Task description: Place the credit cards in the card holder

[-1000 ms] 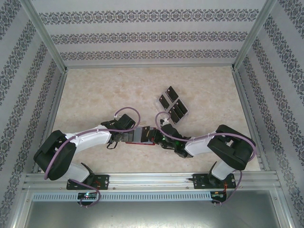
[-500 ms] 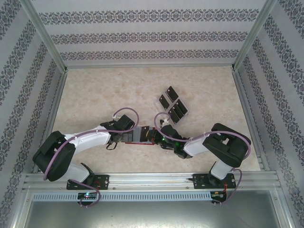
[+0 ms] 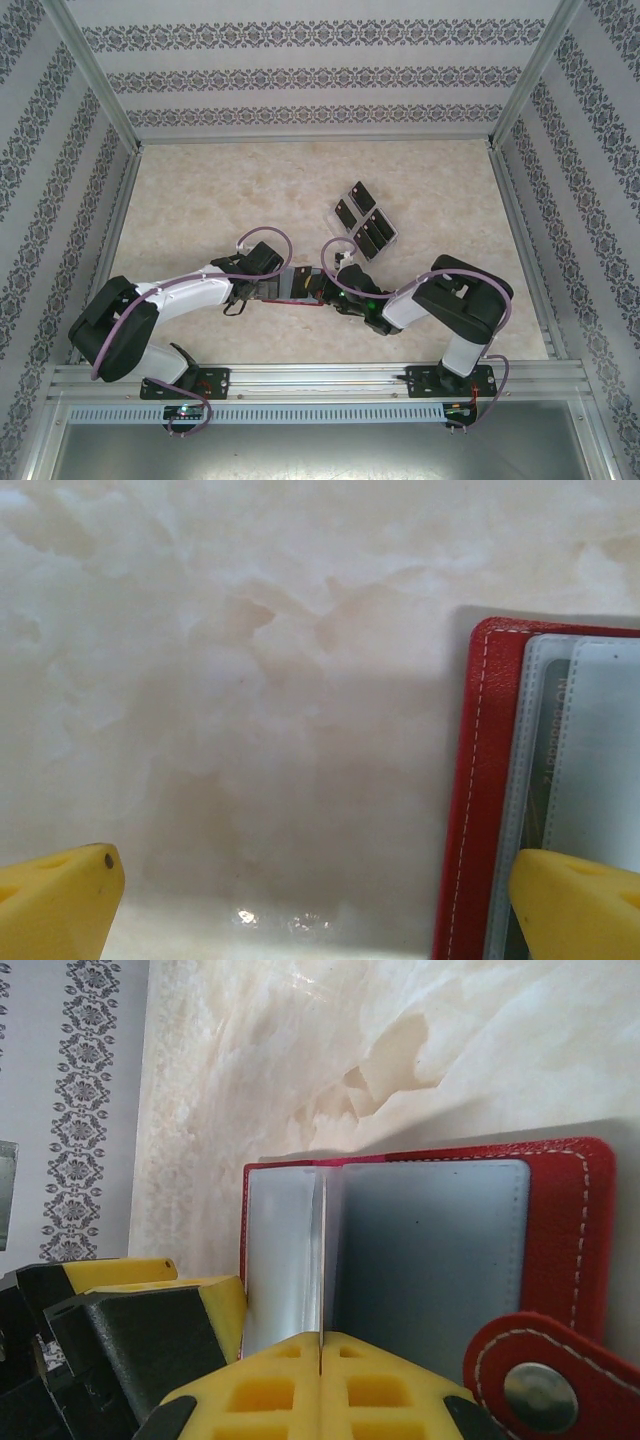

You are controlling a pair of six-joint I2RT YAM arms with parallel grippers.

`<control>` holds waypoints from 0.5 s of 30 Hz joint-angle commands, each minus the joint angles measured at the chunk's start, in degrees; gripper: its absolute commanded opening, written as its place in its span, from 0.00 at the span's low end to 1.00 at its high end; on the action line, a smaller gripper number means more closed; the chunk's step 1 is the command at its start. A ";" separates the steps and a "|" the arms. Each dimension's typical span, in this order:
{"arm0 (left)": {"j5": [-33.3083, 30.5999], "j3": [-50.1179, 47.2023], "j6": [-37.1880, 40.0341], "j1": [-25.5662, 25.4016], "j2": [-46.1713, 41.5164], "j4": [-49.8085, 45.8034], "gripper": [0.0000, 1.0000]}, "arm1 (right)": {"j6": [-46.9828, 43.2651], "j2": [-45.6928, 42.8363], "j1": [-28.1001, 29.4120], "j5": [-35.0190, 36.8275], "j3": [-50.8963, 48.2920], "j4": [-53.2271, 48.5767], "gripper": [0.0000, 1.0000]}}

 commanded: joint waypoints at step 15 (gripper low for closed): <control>-4.19 1.16 -0.68 0.41 -0.67 -7.39 1.00 | 1.76 6.87 -2.17 -4.30 -3.77 10.50 0.00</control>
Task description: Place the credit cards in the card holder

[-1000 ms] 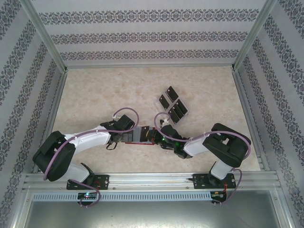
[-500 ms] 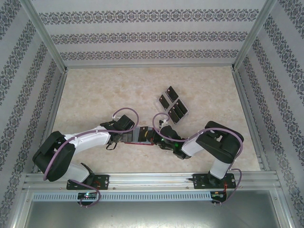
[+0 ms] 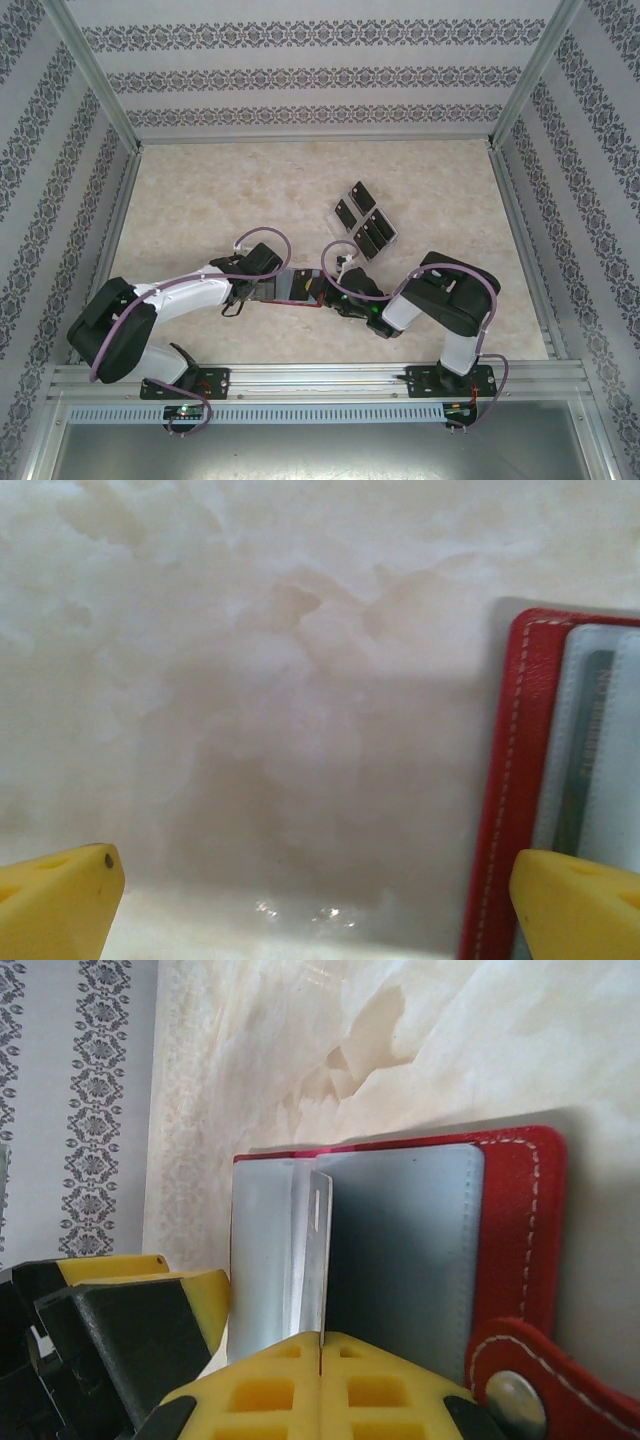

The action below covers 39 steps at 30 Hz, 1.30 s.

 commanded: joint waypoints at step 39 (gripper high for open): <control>-0.34 0.39 -0.66 0.33 1.43 -2.97 1.00 | 9.11 12.94 -1.28 -7.06 -1.41 9.92 0.00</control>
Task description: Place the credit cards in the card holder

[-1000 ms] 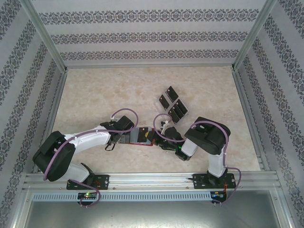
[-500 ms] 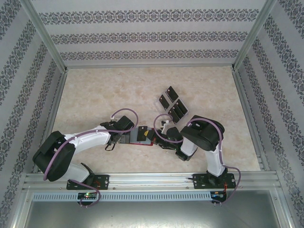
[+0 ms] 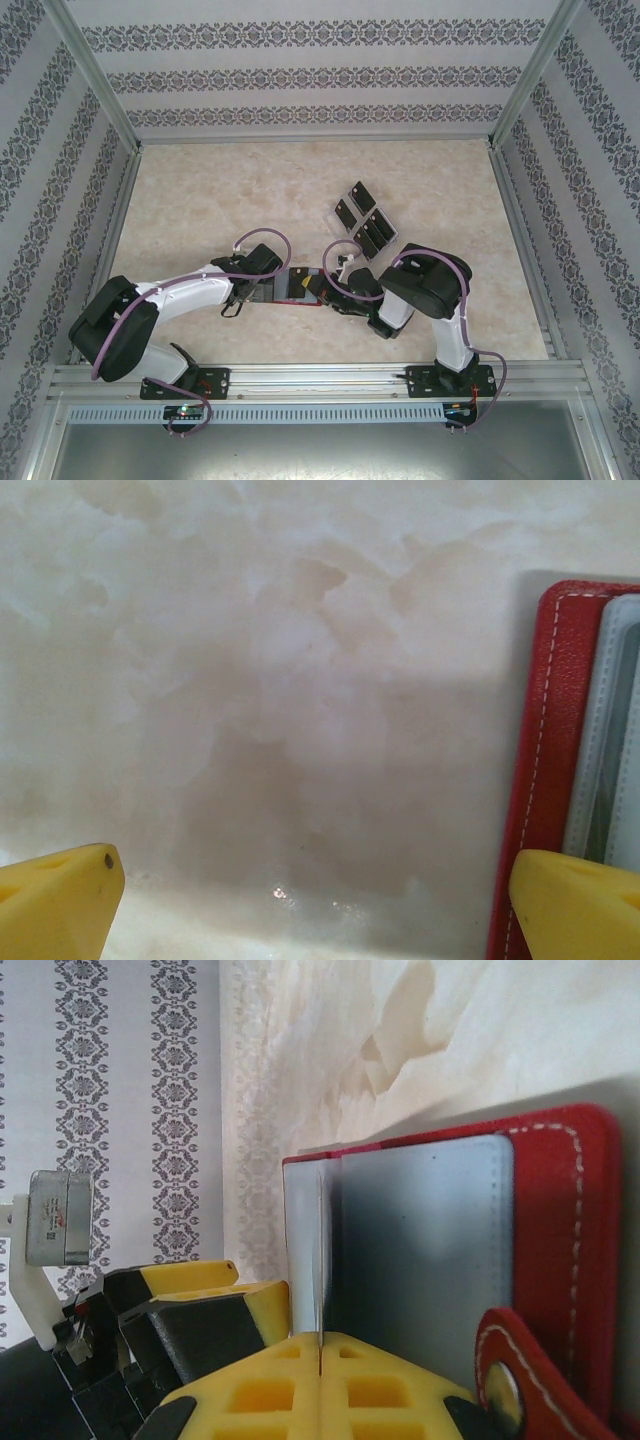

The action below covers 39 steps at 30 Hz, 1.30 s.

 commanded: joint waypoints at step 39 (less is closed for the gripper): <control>0.01 -0.44 -0.52 0.38 -0.07 -0.97 1.00 | 5.29 1.56 2.84 1.66 -0.07 -14.26 0.00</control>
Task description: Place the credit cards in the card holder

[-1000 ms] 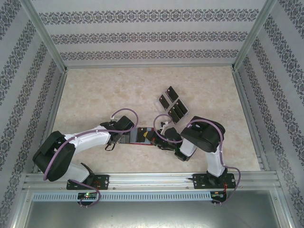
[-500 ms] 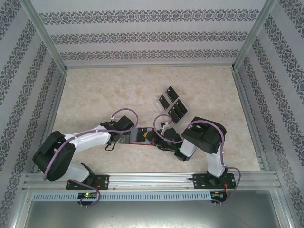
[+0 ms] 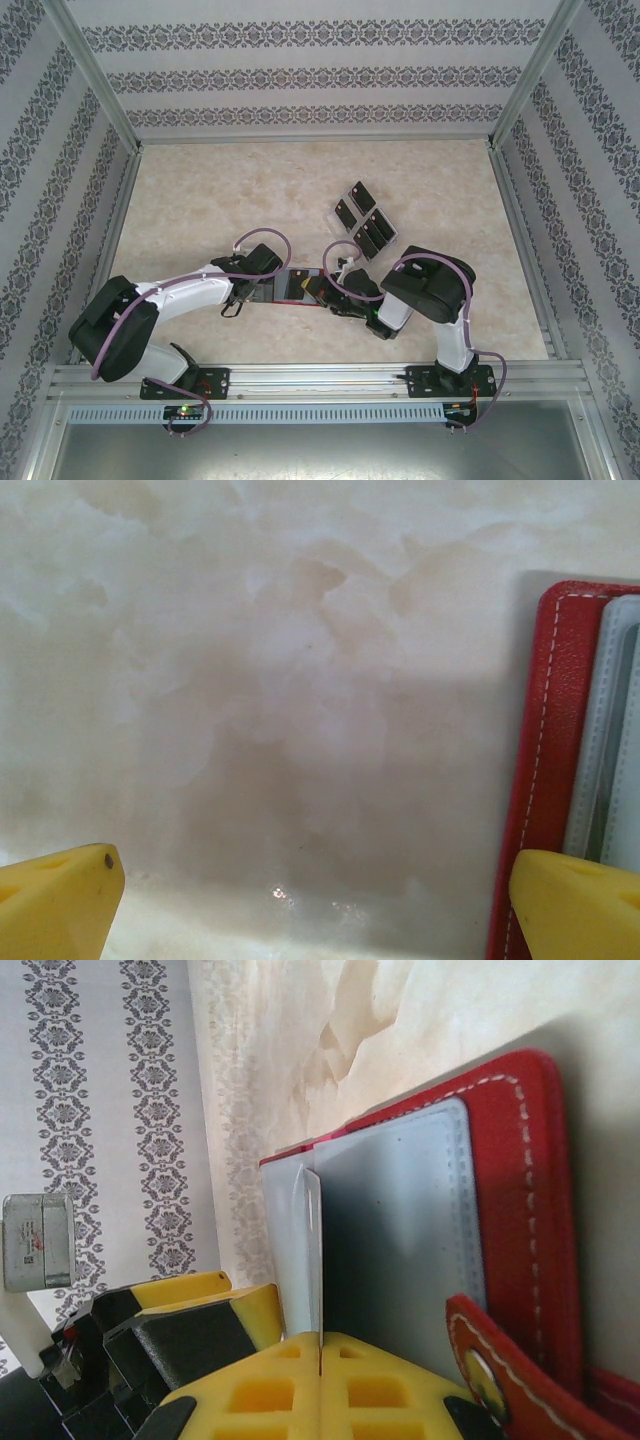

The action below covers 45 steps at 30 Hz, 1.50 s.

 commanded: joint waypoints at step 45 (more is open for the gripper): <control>1.20 -0.62 -1.35 0.14 -2.26 -1.06 1.00 | -4.05 -1.93 0.66 -5.27 7.27 -25.74 0.34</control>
